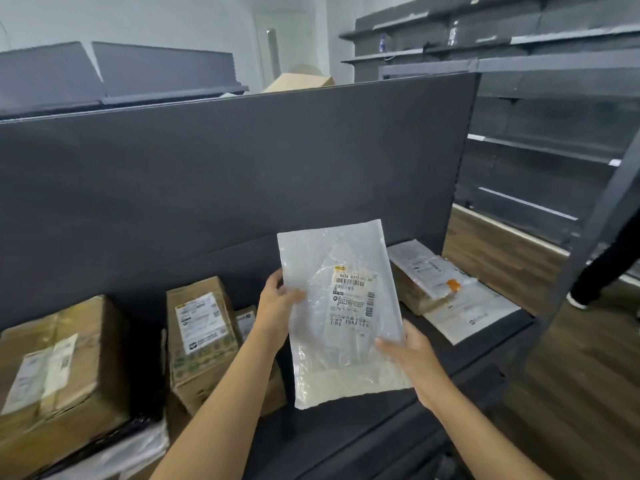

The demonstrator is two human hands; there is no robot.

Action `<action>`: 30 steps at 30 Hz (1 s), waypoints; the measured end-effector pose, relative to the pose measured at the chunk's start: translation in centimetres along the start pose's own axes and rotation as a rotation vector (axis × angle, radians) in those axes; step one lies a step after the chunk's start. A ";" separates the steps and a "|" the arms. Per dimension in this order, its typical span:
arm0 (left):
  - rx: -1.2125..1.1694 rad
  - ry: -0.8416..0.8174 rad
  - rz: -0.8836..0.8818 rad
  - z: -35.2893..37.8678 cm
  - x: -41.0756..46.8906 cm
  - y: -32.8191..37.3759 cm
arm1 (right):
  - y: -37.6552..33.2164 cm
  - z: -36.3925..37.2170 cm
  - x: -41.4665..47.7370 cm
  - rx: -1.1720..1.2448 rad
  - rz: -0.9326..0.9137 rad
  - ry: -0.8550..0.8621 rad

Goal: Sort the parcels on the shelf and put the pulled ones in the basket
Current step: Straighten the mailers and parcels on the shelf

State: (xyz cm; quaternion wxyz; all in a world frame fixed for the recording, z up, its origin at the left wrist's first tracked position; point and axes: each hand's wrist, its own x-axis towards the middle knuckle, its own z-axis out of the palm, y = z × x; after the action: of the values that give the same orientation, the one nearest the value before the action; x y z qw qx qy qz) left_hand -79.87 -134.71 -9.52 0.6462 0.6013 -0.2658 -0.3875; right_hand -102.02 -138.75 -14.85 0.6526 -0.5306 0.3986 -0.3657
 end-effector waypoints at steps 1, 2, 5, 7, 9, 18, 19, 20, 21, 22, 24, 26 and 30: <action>0.078 0.047 0.011 -0.2 -0.1 0.1 | -0.2 0.4 0.0 -0.022 -0.005 0.017; 0.168 0.097 0.025 -0.4 -0.3 0.2 | -0.6 0.9 0.0 -0.042 -0.017 0.034; 0.483 0.168 0.121 -0.3 -1.4 0.2 | -2.2 2.7 0.4 -0.159 -0.094 0.180; 0.514 0.054 0.246 0.3 -2.7 0.6 | -3.3 4.2 0.5 -0.314 -0.170 0.285; 0.367 -0.194 0.210 1.6 -4.0 1.0 | -4.2 6.0 0.3 -0.435 -0.259 0.273; -0.385 -0.117 -0.140 -0.2 -2.6 0.0 | -2.5 11.2 -2.1 -0.954 -0.515 -0.141; -0.456 -0.148 -0.171 -0.8 -2.6 -0.2 | -1.8 11.1 -2.2 -1.004 -0.552 -0.153; -0.499 -0.171 -0.197 -1.2 -2.6 -0.4 | -1.1 11.0 -2.0 -1.069 -0.599 -0.152; -0.517 -0.197 -0.207 -1.3 -2.7 -0.5 | -0.5 11.0 -1.9 -1.132 -0.653 -0.135; -0.523 -0.208 -0.215 -1.3 -2.8 -0.4 | 0.0 11.0 -1.7 -1.183 -0.682 -0.115; -0.517 -0.204 -0.213 -1.2 -2.7 -0.3 | 0.6 11.1 -1.2 -1.292 -0.693 -0.072; -0.479 -0.185 -0.189 -1.1 -2.3 -0.2 | 0.9 11.5 -0.8 -1.368 -0.691 -0.020; -0.271 -0.287 -0.049 -0.3 -2.2 0.7 | 0.2 12.1 -0.1 -1.071 -0.669 0.060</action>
State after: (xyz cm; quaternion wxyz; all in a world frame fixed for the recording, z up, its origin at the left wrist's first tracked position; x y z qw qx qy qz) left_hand -80.75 -132.77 -8.64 0.6671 0.4535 -0.2859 -0.5173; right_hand -91.06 -133.78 -13.56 0.1357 -0.8691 0.3570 -0.3144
